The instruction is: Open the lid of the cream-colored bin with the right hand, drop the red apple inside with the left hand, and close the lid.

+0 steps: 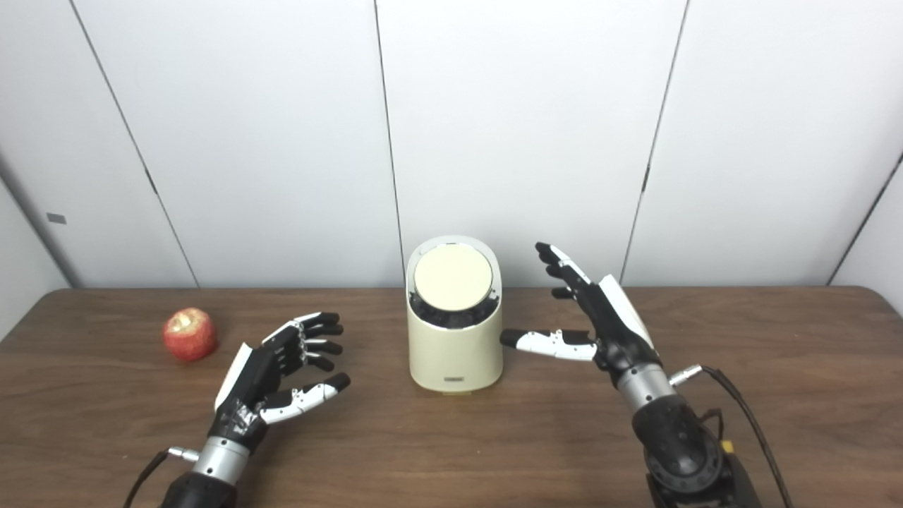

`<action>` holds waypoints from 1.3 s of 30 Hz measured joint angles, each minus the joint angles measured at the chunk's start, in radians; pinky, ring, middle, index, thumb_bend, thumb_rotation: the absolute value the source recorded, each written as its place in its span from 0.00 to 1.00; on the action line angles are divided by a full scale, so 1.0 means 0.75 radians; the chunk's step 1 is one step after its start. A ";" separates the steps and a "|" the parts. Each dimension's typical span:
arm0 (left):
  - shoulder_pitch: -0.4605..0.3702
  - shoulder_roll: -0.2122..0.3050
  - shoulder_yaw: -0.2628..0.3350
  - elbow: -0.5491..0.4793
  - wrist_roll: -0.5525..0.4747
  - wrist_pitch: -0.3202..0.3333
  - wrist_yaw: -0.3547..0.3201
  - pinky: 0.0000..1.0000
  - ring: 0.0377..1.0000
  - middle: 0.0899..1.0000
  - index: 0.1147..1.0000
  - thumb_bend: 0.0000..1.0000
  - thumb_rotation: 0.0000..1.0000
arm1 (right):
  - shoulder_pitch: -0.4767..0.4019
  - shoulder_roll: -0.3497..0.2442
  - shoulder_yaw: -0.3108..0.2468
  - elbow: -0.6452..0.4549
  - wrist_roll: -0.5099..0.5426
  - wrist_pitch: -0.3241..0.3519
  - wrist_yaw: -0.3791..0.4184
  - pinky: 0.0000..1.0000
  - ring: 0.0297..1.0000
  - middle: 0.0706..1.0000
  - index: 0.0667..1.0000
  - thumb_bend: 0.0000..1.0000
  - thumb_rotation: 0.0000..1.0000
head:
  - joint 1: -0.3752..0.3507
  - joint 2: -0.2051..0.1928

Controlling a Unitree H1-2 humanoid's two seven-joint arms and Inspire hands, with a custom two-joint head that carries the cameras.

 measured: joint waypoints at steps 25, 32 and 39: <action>-0.001 -0.010 -0.007 0.023 0.004 -0.001 0.000 0.59 0.66 0.72 0.75 0.65 0.11 | -0.293 0.007 0.089 0.062 -0.109 0.176 0.019 0.74 0.89 0.93 0.93 0.77 0.36 | -0.008 0.012; -0.001 -0.011 -0.007 0.023 0.004 -0.001 0.000 0.59 0.66 0.72 0.75 0.67 0.12 | -0.346 0.018 0.123 0.145 -0.173 0.183 0.010 0.70 0.86 0.91 0.92 0.80 0.36 | -0.006 0.016; -0.001 -0.012 -0.008 0.022 0.004 0.000 0.000 0.58 0.66 0.72 0.75 0.66 0.10 | -0.381 0.048 0.144 0.231 -0.185 0.182 -0.001 0.72 0.87 0.93 0.92 0.81 0.37 | 0.000 0.018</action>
